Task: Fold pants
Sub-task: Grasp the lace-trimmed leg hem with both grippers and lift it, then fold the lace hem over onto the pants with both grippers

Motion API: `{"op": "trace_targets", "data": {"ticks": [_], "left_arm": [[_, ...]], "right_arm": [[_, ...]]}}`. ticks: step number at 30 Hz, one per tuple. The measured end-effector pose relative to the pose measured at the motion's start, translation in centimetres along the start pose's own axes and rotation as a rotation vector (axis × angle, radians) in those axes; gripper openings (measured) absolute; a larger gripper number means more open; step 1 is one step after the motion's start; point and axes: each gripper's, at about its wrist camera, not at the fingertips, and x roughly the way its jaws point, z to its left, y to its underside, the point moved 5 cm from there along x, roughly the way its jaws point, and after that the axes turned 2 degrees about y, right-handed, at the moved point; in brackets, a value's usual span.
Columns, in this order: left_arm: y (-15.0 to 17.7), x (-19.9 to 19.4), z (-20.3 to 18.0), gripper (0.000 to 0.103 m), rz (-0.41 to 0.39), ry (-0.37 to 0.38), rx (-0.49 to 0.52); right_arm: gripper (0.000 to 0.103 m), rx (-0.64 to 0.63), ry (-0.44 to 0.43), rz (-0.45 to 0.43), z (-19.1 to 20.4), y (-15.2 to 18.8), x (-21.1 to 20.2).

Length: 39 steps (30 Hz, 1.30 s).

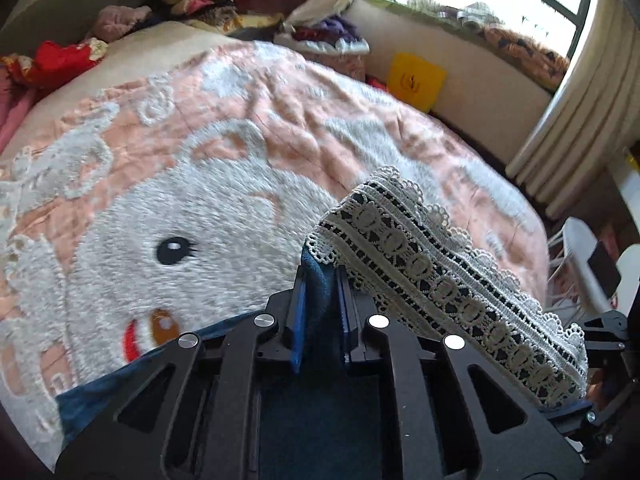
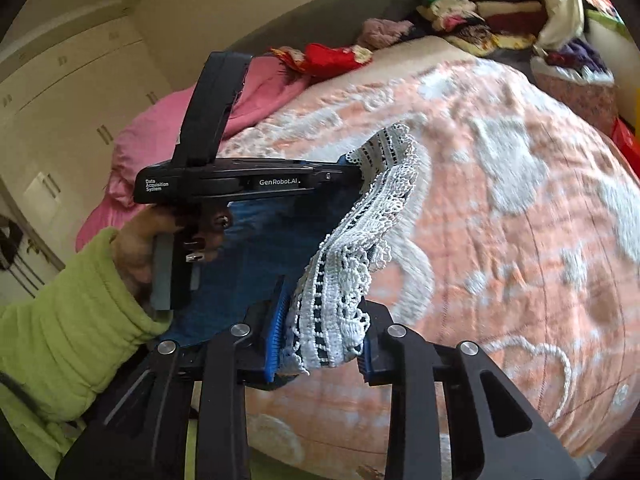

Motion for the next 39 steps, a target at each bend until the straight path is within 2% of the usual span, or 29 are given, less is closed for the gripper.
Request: {"op": "trace_targets", "data": {"ticks": [3, 8, 16, 23, 26, 29, 32, 33, 35, 38, 39], "left_arm": [[0.1, -2.1, 1.1, 0.007, -0.042, 0.013, -0.035], [1.2, -5.2, 3.3, 0.007, -0.089, -0.012, -0.077], [4.7, -7.4, 8.3, 0.010, -0.078, -0.064, -0.200], [9.9, -12.3, 15.8, 0.010, -0.181, -0.137, -0.495], [11.9, -14.4, 17.9, 0.010, -0.237, -0.098, -0.610], [13.0, -15.2, 18.4, 0.010, -0.259, -0.045, -0.657], [13.7, -14.8, 18.5, 0.019, -0.247, 0.006, -0.693], [13.9, -14.6, 18.5, 0.019, -0.238, 0.013, -0.703], [14.0, -14.2, 18.3, 0.022, -0.224, 0.039, -0.706], [14.0, -13.2, 17.6, 0.038, -0.191, 0.079, -0.704], [14.0, -12.8, 17.4, 0.039, -0.177, 0.073, -0.698]], "right_arm": [[0.028, -0.038, -0.027, -0.008, 2.0, -0.8, -0.2], [0.028, -0.126, -0.091, 0.003, 6.3, -2.1, 1.1], [0.028, -0.261, -0.147, 0.107, 12.8, -0.9, 6.6], [0.027, -0.380, -0.151, 0.194, 16.7, 1.4, 10.5], [0.027, -0.455, -0.138, 0.221, 18.8, 2.8, 11.9], [0.027, -0.515, -0.150, 0.266, 20.4, 4.5, 13.2], [0.028, -0.548, -0.172, 0.298, 21.5, 5.8, 14.0], [0.029, -0.544, -0.193, 0.299, 21.8, 5.8, 13.8], [0.036, -0.528, -0.217, 0.272, 21.6, 4.9, 12.8], [0.043, -0.487, -0.163, 0.189, 19.5, 2.1, 11.2], [0.044, -0.467, -0.132, 0.164, 18.4, 1.0, 10.8]]}}
